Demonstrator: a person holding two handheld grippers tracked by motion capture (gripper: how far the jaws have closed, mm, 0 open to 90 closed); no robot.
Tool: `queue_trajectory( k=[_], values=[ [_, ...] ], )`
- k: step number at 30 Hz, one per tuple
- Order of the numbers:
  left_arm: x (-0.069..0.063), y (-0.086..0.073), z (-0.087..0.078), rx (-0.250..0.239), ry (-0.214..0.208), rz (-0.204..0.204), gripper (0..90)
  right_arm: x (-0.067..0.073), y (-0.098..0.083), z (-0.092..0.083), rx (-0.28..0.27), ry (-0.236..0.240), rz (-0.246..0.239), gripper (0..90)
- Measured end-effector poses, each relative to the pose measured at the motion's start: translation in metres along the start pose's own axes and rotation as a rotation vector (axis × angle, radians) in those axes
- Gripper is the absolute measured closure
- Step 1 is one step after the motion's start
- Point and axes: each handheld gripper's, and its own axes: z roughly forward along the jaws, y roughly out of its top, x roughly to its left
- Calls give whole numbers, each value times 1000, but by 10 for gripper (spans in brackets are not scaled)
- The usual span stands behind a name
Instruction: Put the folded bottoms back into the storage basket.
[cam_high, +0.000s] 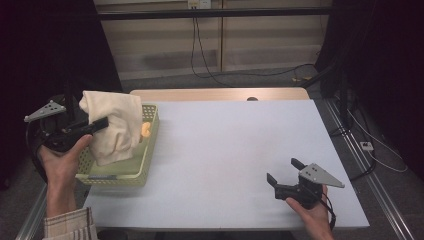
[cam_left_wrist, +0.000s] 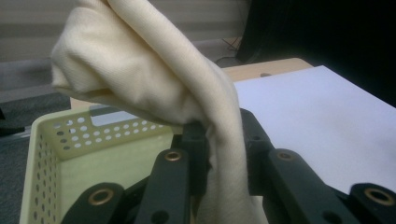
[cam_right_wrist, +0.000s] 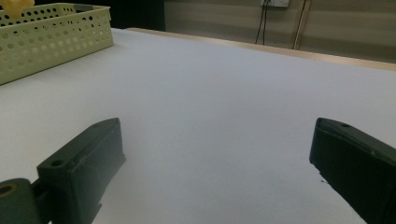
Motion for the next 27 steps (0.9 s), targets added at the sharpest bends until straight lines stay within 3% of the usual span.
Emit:
queue_trajectory(
  k=[7,13,27],
  values=[
    [12,-7,7,33,-26,-24,769,0,0,0,1,3,-1,27],
    [17,-12,12,58,-11,-32,769,0,0,0,2,1,1,27],
    [29,-22,26,119,-23,-65,769,0,0,0,2,0,1,27]
  ],
)
